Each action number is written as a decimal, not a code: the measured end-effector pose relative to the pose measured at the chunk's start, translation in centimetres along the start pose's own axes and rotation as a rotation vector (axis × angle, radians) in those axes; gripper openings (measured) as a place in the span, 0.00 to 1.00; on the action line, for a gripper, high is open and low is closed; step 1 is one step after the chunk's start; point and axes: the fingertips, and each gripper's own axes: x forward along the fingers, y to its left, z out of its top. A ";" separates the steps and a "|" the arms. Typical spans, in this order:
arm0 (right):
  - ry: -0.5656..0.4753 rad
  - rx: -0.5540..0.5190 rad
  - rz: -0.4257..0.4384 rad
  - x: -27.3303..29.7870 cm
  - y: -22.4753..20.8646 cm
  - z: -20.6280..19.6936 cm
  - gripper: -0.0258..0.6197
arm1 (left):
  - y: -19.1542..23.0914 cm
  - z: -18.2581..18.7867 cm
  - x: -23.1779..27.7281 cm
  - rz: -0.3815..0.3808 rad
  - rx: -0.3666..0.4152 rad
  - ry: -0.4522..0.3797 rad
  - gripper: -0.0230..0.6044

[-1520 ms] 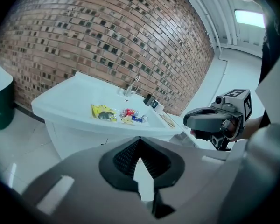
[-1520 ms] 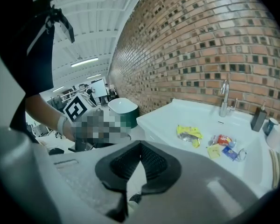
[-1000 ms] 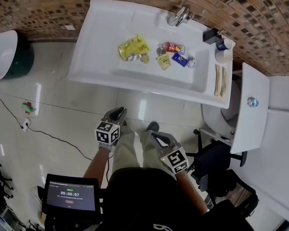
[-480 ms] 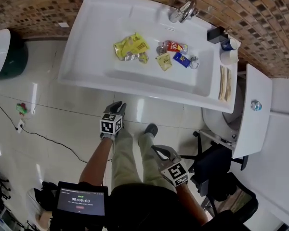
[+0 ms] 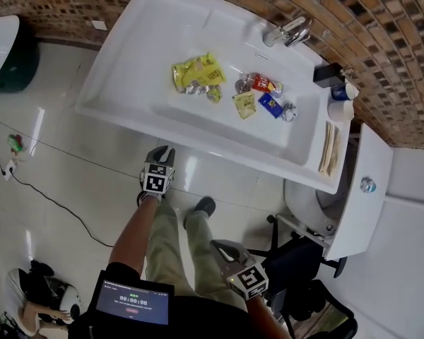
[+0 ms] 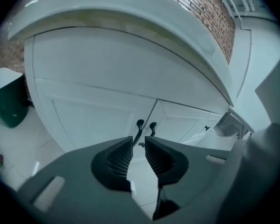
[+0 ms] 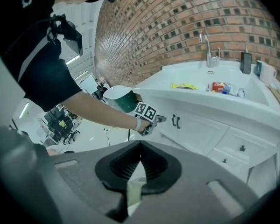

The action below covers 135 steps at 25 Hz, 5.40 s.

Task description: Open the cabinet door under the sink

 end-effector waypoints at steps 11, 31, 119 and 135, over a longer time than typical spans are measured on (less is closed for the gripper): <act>0.078 -0.036 0.062 0.2 -0.7 -3.9 0.03 | 0.7 -1.2 5.4 0.060 0.007 -0.022 0.18; 0.099 -0.007 0.074 -0.3 -2.1 -6.6 0.03 | 0.6 -1.3 8.7 0.164 0.141 0.004 0.14; -0.082 -0.083 0.053 -9.2 6.5 -6.7 0.03 | -2.5 -14.2 -31.8 0.243 -0.084 -0.043 0.06; -0.296 0.025 -0.104 -24.6 3.5 -12.1 0.03 | -38.2 -5.3 -43.6 -0.319 0.232 -0.200 0.06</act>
